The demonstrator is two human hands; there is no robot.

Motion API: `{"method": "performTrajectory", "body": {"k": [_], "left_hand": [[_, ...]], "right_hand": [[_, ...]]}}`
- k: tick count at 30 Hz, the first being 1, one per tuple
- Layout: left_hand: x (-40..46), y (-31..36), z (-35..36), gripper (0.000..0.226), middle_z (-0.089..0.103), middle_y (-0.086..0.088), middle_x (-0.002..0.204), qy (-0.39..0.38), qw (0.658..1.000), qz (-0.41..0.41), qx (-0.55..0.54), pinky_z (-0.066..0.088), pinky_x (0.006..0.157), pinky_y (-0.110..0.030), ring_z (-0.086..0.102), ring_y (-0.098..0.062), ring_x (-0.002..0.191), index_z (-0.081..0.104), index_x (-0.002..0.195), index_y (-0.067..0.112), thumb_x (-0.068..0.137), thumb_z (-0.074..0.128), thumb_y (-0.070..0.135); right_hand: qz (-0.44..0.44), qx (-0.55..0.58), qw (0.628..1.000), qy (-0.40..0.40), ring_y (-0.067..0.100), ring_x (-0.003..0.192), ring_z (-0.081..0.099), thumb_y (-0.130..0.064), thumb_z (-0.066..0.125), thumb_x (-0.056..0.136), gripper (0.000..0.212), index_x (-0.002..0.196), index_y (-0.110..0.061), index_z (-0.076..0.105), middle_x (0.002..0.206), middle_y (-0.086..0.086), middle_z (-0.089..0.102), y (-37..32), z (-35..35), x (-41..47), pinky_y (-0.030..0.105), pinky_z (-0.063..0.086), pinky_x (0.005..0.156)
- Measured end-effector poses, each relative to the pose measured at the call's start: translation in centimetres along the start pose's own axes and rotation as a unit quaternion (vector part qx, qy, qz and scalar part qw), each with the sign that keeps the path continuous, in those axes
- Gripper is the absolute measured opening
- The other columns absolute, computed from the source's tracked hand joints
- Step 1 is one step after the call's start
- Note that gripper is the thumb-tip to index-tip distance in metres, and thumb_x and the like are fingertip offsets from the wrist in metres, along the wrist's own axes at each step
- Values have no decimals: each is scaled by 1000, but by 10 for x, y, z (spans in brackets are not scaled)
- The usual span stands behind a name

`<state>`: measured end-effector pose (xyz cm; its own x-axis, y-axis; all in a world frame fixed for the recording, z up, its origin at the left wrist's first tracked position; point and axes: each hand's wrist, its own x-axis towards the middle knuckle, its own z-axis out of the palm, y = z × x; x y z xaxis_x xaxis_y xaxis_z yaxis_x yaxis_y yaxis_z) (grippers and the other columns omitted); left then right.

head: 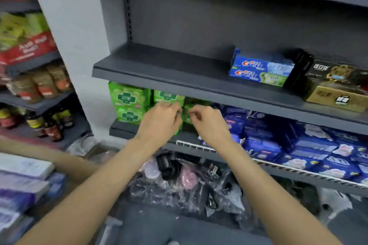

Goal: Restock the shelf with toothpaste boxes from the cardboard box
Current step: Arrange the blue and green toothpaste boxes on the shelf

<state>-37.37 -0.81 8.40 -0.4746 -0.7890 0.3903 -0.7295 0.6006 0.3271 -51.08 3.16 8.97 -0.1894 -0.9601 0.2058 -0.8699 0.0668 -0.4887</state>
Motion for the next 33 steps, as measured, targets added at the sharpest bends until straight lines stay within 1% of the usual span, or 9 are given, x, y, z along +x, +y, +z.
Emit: {"method": "performTrajectory", "body": {"k": [8, 15, 18, 20, 23, 26, 28, 30, 33], "left_hand": [[-152, -138, -53, 21, 68, -9, 100, -99, 979, -180, 15, 48, 70, -36, 62, -31, 94, 62, 107, 14, 93, 49, 23], [-242, -260, -72, 19, 66, -14, 103, -215, 936, -280, 6, 49, 83, -39, 60, -33, 102, 62, 99, 10, 90, 48, 20], [-270, -302, -68, 21, 65, -13, 109, -339, 906, -252, -10, 48, 90, -38, 60, -31, 106, 64, 103, 14, 87, 50, 18], [-288, -316, -65, 32, 61, -14, 121, -425, 881, -209, -7, 46, 94, -34, 57, -30, 113, 62, 117, 15, 89, 48, 13], [-316, -321, -58, 49, 51, -12, 135, -538, 833, -128, 19, 38, 95, -28, 50, -28, 121, 44, 138, 16, 91, 44, 2], [-333, -324, -46, 65, 49, -5, 140, -560, 823, -58, 74, 35, 102, -32, 47, -29, 125, 29, 144, 35, 89, 45, 3], [-335, -327, -38, 67, 50, -5, 139, -558, 825, -39, 77, 32, 104, -34, 46, -27, 126, 29, 144, 39, 89, 51, 8], [-335, -324, -33, 66, 53, -7, 134, -567, 818, -18, 93, 30, 105, -36, 47, -27, 126, 32, 143, 35, 87, 60, 16], [-335, -317, -25, 54, 57, -9, 127, -560, 820, -13, 113, 18, 114, -52, 47, -27, 125, 42, 137, 28, 88, 56, 10]], "right_hand": [[-46, 37, 982, -179, 32, 91, 63, -17, 46, 93, 24, 102, -15, 68, 97, 12, 70, -128, 132, -69, 42, 54, 74], [-31, 12, 957, -290, 31, 104, 60, -13, 46, 89, 27, 99, -14, 71, 108, 10, 69, -222, 236, -106, 37, 46, 90], [-10, -23, 932, -361, 32, 108, 59, -15, 47, 90, 28, 105, -9, 70, 113, 14, 67, -240, 272, -122, 33, 45, 88], [5, -48, 915, -402, 33, 110, 59, -18, 48, 91, 28, 108, -5, 68, 115, 16, 65, -247, 295, -135, 33, 45, 88], [54, -54, 889, -452, 31, 104, 60, -21, 48, 92, 28, 106, -2, 64, 113, 17, 64, -252, 324, -157, 29, 44, 76], [106, -61, 859, -497, 24, 88, 54, -25, 44, 97, 28, 87, -4, 59, 103, 17, 61, -253, 345, -177, 27, 39, 62], [129, -68, 836, -529, 28, 102, 56, -22, 36, 101, 34, 105, -1, 63, 118, 19, 59, -254, 351, -184, 30, 42, 75], [151, -69, 821, -546, 28, 113, 52, -20, 30, 103, 39, 126, -1, 54, 133, 17, 53, -254, 352, -186, 28, 39, 84], [191, -48, 812, -549, 21, 98, 49, -31, 33, 102, 44, 129, -2, 51, 123, 15, 55, -253, 350, -182, 30, 38, 79]]}}
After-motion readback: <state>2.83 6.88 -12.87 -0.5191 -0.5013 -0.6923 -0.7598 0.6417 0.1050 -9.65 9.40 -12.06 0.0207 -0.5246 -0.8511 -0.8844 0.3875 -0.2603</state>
